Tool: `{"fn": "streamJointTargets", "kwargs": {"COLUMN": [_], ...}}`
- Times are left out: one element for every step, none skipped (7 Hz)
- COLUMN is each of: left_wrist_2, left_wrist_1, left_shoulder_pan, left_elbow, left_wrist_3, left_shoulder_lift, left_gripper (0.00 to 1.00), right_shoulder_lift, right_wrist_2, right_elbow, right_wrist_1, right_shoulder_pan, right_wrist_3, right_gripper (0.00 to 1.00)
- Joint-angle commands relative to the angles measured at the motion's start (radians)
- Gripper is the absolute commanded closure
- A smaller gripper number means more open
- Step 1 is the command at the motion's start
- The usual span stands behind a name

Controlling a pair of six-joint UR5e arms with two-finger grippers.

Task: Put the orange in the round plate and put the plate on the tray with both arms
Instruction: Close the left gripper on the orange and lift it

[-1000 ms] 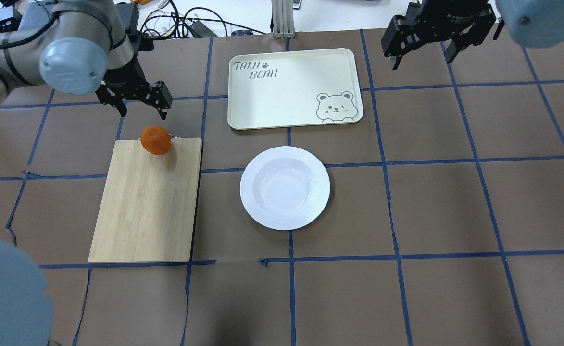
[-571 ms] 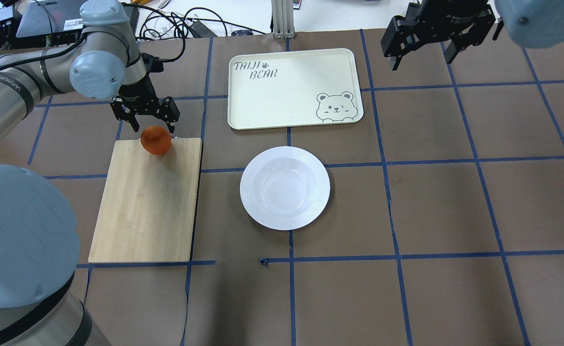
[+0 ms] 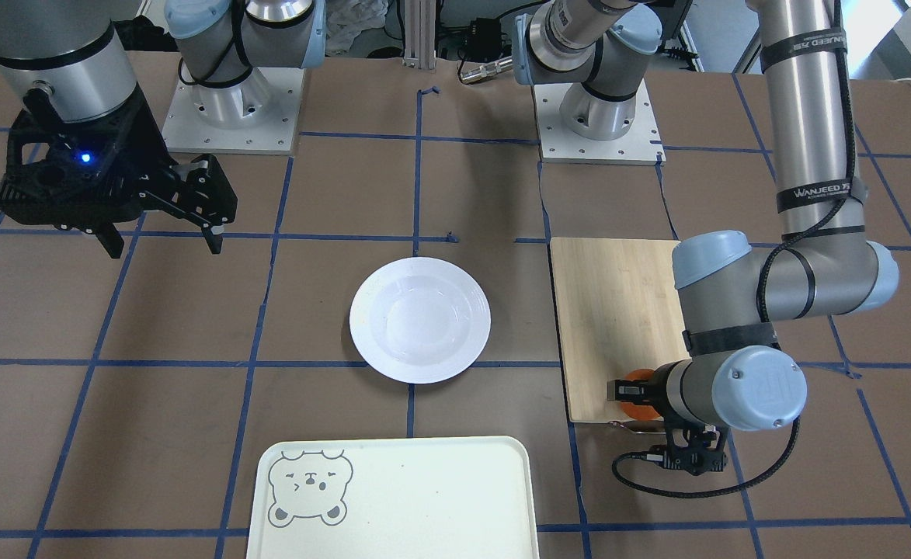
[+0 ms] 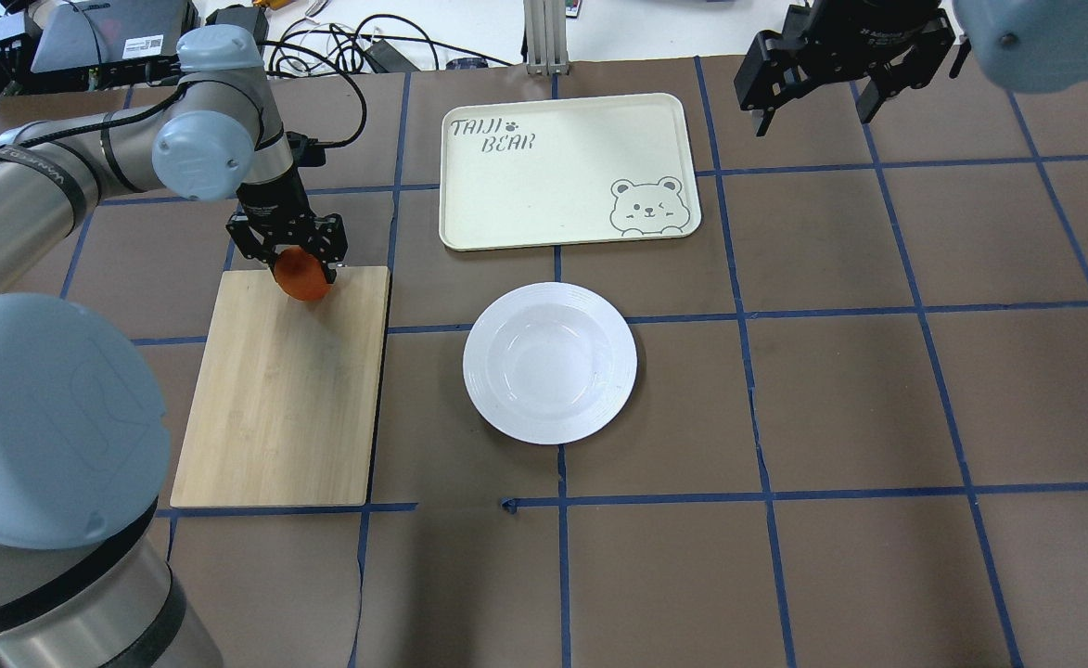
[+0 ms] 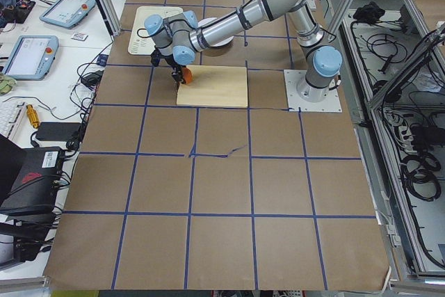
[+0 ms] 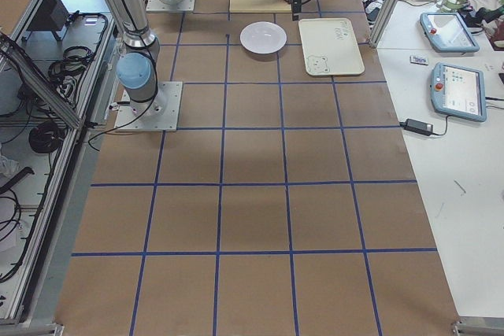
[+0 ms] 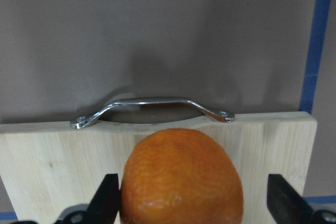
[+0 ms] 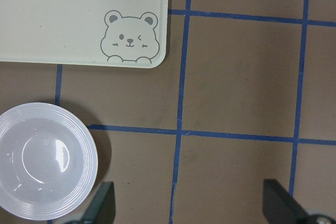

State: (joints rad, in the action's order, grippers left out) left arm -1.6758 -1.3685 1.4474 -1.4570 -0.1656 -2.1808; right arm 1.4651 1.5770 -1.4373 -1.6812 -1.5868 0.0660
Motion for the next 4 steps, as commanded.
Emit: {"fn": "streamJointTargets", "kwargs": {"left_wrist_2": [0.026, 0.125, 0.155, 0.188], "left_wrist_1": [0.002, -0.032, -0.087, -0.104], "left_shoulder_pan": [0.019, 0.031, 0.060, 0.127], "left_elbow": [-0.005, -0.006, -0.003, -0.014], "left_wrist_3": [0.011, 0.023, 0.082, 0.157], "left_shoulder_lift": [0.036, 0.080, 0.123, 0.151], "left_gripper": [1.00, 1.00, 1.00, 1.00], "right_shoulder_lift": [0.000, 0.000, 0.000, 0.000], "right_wrist_2": [0.000, -0.002, -0.002, -0.002], "right_elbow": [0.000, 0.000, 0.000, 0.000], "right_wrist_1": [0.000, 0.000, 0.000, 0.000], "right_shoulder_pan": [-0.001, -0.001, -0.001, -0.001], "right_wrist_3": [0.000, 0.000, 0.000, 0.000], "right_gripper": [0.00, 0.00, 0.00, 0.00]}}
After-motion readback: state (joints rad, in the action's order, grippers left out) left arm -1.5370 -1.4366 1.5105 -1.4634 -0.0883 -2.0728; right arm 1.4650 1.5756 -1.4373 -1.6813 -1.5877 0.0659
